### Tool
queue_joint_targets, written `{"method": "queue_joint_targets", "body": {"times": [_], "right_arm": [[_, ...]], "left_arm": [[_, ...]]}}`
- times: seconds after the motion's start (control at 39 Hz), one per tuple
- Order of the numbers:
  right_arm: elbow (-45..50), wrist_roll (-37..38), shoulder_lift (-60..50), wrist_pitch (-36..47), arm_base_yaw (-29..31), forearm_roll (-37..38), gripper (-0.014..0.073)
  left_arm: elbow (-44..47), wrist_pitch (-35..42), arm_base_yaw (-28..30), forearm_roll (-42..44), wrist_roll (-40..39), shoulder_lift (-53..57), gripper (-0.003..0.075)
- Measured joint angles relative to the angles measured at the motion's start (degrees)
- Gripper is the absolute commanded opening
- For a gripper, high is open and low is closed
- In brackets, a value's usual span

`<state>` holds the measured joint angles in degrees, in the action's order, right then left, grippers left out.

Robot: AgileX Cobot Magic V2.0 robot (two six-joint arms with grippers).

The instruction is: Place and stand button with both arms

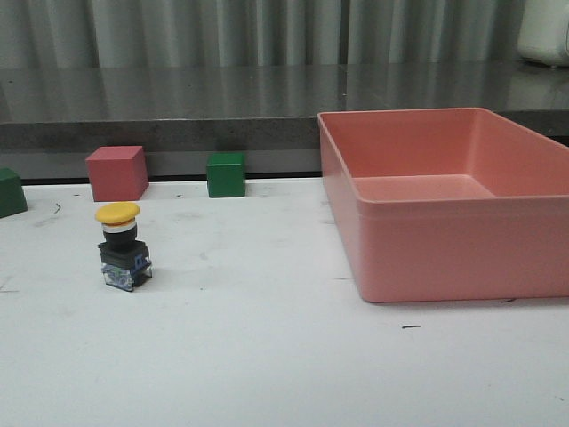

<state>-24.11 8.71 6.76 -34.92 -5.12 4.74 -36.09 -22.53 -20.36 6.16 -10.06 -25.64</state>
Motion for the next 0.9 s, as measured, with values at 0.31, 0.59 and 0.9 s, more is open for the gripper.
{"method": "queue_joint_targets", "body": {"times": [0.31, 0.59, 0.9], "right_arm": [[0.0, 0.0, 0.0, 0.0, 0.0, 0.0, -0.0071], [0.0, 0.0, 0.0, 0.0, 0.0, 0.0, -0.0071], [0.0, 0.0, 0.0, 0.0, 0.0, 0.0, -0.0071]], "left_arm": [[4.1, 3.1, 3.4, -8.5, 10.1, 5.5, -0.0020], [14.8, 3.7, 14.1, -8.8, 10.1, 19.6, -0.0020], [26.3, 4.7, 21.7, -8.9, 8.0, 25.9, -0.0020]]}}
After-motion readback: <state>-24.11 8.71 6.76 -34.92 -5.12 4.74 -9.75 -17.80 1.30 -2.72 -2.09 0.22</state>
